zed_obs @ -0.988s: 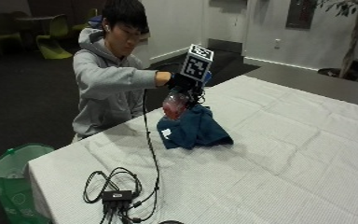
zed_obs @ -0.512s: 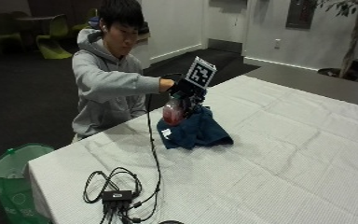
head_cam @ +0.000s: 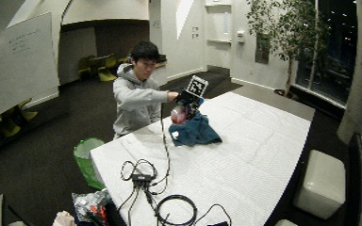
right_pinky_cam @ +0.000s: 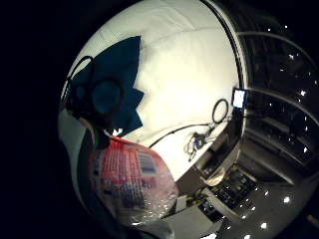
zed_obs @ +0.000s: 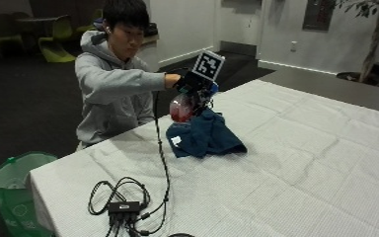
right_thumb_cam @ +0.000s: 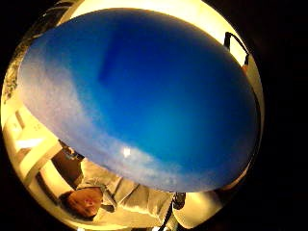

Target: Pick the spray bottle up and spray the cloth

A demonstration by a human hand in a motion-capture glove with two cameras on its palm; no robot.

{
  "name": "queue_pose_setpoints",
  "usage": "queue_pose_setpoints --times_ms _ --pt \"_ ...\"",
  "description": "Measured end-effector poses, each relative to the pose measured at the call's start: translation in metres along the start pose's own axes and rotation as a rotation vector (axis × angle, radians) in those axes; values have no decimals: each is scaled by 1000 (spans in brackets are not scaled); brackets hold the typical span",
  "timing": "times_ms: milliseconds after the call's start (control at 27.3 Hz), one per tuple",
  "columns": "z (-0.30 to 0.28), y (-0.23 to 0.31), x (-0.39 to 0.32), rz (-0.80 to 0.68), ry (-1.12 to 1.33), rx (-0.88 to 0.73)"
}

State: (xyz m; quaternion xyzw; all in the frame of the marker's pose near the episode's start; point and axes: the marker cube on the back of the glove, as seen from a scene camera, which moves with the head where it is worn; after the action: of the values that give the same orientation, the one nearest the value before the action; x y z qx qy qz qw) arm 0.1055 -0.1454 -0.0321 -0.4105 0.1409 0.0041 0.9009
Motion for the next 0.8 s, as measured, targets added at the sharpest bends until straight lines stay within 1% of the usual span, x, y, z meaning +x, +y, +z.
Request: queue_pose_setpoints --times_ms 146,329,439,476,549,622,695,805 --pt "-2 5 -1 -32 -27 17" --pt "7 -4 -9 35 -76 18" --pt "20 -11 -10 0 0 2" --pt "25 -15 -11 18 35 0" --pt "31 -24 -15 98 69 4" --pt "30 -32 -21 158 31 25" --pt "22 -34 -27 155 -25 69" --pt "0 -33 -43 151 -104 177"
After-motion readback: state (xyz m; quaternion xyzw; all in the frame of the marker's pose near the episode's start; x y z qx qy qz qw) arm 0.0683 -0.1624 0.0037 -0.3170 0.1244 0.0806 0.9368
